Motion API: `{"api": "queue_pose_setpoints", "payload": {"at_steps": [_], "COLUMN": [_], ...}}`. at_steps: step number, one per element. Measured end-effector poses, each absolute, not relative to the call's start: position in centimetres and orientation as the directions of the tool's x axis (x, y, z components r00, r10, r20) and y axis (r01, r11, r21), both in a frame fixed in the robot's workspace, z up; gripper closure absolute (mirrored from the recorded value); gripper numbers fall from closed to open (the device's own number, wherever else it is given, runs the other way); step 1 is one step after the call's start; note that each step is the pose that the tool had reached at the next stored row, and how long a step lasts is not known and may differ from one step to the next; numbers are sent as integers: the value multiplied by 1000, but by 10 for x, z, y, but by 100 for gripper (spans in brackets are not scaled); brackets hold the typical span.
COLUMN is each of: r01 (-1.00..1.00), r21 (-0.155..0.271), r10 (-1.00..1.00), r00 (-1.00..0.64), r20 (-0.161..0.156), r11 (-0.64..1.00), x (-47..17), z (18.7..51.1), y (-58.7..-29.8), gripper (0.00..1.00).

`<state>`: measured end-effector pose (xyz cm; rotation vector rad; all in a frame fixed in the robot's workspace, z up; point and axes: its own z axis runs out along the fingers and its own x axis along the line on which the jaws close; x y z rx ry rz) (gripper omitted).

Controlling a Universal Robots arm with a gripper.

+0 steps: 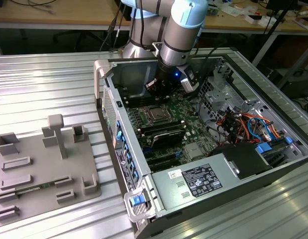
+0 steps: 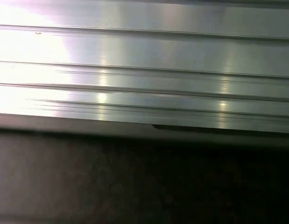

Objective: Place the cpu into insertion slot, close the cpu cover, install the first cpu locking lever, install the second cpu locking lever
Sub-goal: 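Install the first cpu locking lever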

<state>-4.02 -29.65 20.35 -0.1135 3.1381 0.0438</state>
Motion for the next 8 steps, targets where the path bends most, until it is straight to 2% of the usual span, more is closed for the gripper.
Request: {"api": "queue_pose_setpoints", "payload": {"at_steps": [8], "r01": [-72], "r21": [28], "r10": [-72], "r00": [-997], "r20": [-2], "r11": [997], "x": [-40], "z": [212], "y": [-298], "gripper": [89]}}
